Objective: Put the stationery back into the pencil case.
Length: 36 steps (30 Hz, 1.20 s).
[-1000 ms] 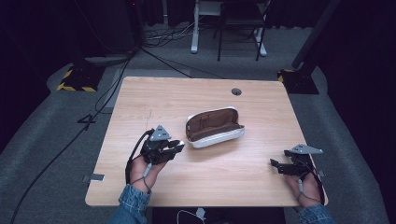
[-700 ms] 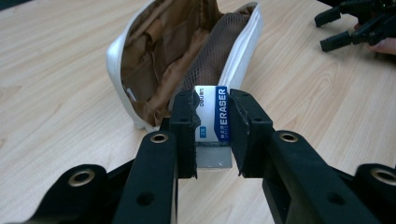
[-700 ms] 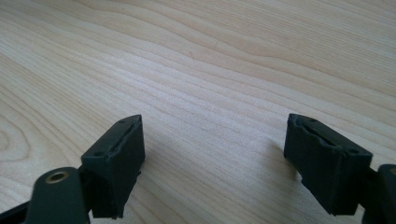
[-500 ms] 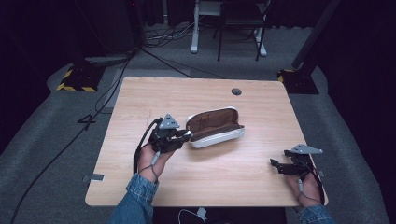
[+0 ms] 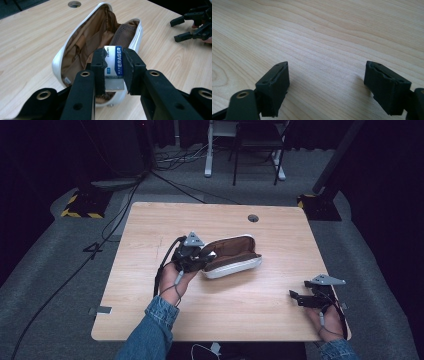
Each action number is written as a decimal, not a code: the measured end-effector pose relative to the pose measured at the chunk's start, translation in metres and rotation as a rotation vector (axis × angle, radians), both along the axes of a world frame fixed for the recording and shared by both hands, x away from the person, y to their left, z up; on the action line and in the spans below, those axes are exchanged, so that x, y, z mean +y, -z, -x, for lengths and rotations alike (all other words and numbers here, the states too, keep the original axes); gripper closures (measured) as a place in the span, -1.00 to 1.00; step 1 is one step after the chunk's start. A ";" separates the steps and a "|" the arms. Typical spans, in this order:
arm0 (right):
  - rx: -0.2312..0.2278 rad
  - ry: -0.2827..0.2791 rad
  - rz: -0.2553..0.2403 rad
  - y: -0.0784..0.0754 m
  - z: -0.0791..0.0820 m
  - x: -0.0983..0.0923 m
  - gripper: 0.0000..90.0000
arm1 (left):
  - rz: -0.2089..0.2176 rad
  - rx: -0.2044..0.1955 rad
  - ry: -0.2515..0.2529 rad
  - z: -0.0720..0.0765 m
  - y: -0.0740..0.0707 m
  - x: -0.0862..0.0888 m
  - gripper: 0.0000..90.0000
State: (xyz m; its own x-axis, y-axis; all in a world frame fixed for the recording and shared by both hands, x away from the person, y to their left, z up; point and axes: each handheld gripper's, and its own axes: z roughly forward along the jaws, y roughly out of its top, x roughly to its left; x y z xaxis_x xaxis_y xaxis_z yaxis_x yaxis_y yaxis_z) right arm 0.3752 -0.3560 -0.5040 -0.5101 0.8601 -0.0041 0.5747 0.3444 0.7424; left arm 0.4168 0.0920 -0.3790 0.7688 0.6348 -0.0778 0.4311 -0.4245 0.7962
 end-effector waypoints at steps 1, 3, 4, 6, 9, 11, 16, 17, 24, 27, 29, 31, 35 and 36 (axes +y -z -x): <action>0.000 0.000 0.000 0.000 0.000 0.000 -0.53 | -0.007 -0.002 0.003 -0.002 0.000 -0.002 0.61; 0.000 0.000 0.000 0.000 0.000 0.000 -0.53 | -0.006 -0.002 0.004 -0.006 0.001 -0.006 0.61; 0.000 0.000 0.001 0.000 0.000 0.000 -0.53 | 0.000 -0.003 0.009 -0.009 0.001 -0.007 0.60; -0.001 -0.001 0.001 0.000 0.000 0.000 -0.53 | 0.012 0.003 0.011 -0.014 0.001 -0.011 0.61; -0.001 -0.002 0.001 0.000 0.000 0.000 -0.53 | 0.009 0.004 0.014 -0.018 0.002 -0.018 0.61; -0.002 -0.002 0.001 0.000 0.000 0.000 -0.53 | -0.012 -0.009 0.012 -0.021 0.003 -0.024 0.61; -0.002 -0.001 0.001 0.000 0.000 0.000 -0.53 | -0.027 -0.012 0.007 -0.030 0.007 -0.036 0.60; -0.002 -0.002 0.001 0.000 0.000 0.000 -0.53 | -0.021 -0.013 0.003 -0.033 0.009 -0.038 0.60; -0.001 -0.002 0.001 0.000 0.000 0.000 -0.52 | 0.000 0.011 -0.013 -0.047 0.019 -0.042 0.60; -0.001 -0.002 0.001 0.000 0.000 0.000 -0.52 | -0.010 0.016 -0.016 -0.053 0.023 -0.045 0.60; -0.001 -0.002 0.001 0.000 0.000 0.000 -0.52 | -0.009 0.018 -0.014 -0.054 0.024 -0.046 0.60; -0.001 -0.002 0.001 0.000 0.000 0.000 -0.52 | -0.019 0.016 -0.012 -0.056 0.027 -0.049 0.60; -0.001 -0.002 0.001 0.000 0.000 0.000 -0.52 | -0.025 0.019 -0.012 -0.060 0.031 -0.054 0.60; -0.001 -0.002 0.002 0.000 0.000 0.000 -0.52 | -0.027 0.019 -0.012 -0.061 0.032 -0.055 0.61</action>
